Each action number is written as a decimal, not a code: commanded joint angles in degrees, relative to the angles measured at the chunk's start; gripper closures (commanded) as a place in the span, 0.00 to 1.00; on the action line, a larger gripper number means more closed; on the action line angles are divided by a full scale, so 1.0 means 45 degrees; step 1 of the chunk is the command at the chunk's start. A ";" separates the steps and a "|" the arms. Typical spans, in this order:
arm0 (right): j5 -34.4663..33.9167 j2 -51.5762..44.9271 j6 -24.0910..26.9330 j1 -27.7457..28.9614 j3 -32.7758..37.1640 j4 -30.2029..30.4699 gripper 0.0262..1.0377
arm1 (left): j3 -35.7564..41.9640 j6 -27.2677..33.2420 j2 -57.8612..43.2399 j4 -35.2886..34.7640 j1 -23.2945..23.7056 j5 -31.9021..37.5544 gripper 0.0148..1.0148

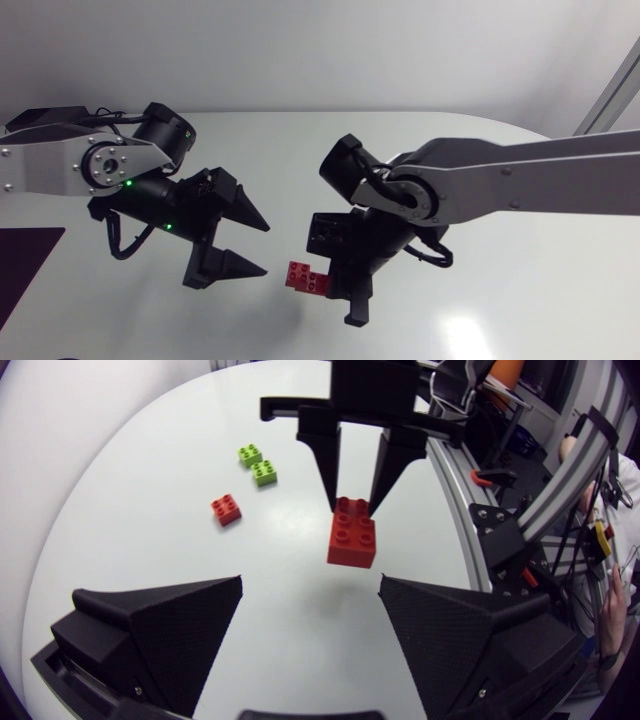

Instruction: Separate the duplo bricks

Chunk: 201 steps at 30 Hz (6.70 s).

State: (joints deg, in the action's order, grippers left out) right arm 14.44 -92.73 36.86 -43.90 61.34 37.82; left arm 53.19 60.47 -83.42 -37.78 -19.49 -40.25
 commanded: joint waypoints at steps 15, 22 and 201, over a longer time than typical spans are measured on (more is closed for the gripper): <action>0.0366 0.1153 -0.0945 -0.0401 -0.1053 -0.0417 0.65 | 0.0426 0.1582 -0.0799 -0.1429 -0.1236 -0.0880 0.05; 0.0366 0.1524 -0.1082 -0.0616 -0.1014 -0.0300 0.65 | 0.0876 0.1328 -0.1229 -0.1390 -0.1393 -0.0880 0.06; -0.0552 0.9024 -0.1570 0.1728 -0.6327 -0.0065 0.65 | 0.4958 -0.6172 -0.7518 0.4353 -0.2545 0.1327 0.47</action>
State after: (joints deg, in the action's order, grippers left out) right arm 11.64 -52.21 29.39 -36.62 34.48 37.91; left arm 75.07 33.34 -118.08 -17.43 -31.59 -34.24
